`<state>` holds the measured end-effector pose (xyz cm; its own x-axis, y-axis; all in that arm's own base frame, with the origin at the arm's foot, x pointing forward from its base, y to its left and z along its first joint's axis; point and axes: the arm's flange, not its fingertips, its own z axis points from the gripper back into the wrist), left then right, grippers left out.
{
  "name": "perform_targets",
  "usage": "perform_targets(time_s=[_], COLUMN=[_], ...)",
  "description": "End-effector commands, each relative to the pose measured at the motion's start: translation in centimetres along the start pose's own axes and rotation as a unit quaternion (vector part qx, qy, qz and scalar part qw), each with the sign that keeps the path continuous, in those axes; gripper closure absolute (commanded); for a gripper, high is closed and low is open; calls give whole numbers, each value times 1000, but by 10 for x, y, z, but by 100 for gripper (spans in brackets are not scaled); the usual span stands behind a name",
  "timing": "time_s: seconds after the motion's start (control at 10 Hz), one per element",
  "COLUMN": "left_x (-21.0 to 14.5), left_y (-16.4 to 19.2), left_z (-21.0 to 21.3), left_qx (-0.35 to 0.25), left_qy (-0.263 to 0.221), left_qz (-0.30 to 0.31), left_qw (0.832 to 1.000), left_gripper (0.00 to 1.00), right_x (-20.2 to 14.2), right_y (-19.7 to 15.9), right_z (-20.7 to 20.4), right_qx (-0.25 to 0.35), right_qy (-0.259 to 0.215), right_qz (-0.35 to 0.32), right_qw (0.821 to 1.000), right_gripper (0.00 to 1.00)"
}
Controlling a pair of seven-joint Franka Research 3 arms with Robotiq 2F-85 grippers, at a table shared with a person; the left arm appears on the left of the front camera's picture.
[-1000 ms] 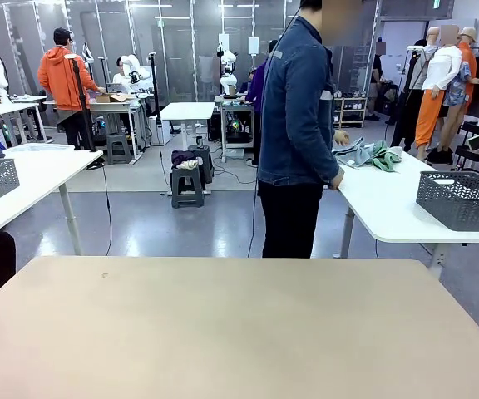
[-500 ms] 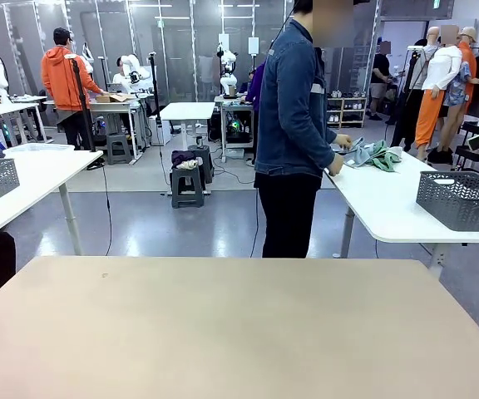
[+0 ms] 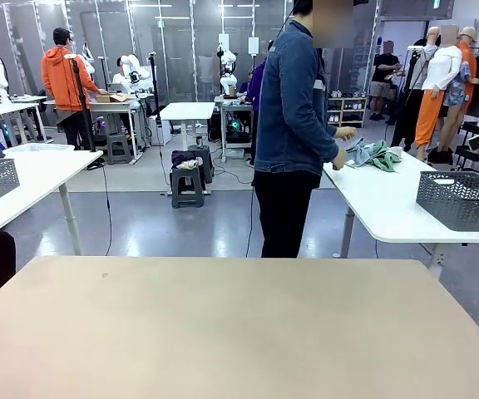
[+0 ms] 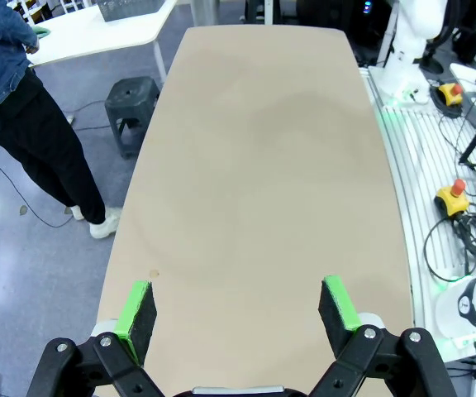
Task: Fold the towels and place them in the basket.
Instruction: When a person lays out a Towel with hook on the table, fold it in half twice.
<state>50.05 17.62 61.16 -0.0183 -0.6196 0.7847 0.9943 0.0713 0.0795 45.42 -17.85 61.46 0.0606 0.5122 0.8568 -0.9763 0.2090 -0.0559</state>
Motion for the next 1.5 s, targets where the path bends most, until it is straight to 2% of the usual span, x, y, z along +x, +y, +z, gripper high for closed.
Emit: perform_targets(time_s=[0.0, 1.4], left_x=[1, 1], left_y=[0, 0], left_z=[0, 0], left_qx=[1, 1], left_qy=[0, 0], left_qz=[-1, -1], left_qw=[1000, 1000], left_gripper=[0, 0], right_x=[1, 1], right_y=[0, 0], right_z=[-1, -1], right_qx=[0, 0], right_qy=[0, 0], right_qz=[1, 1], right_qw=[1000, 1000], right_gripper=[0, 0])
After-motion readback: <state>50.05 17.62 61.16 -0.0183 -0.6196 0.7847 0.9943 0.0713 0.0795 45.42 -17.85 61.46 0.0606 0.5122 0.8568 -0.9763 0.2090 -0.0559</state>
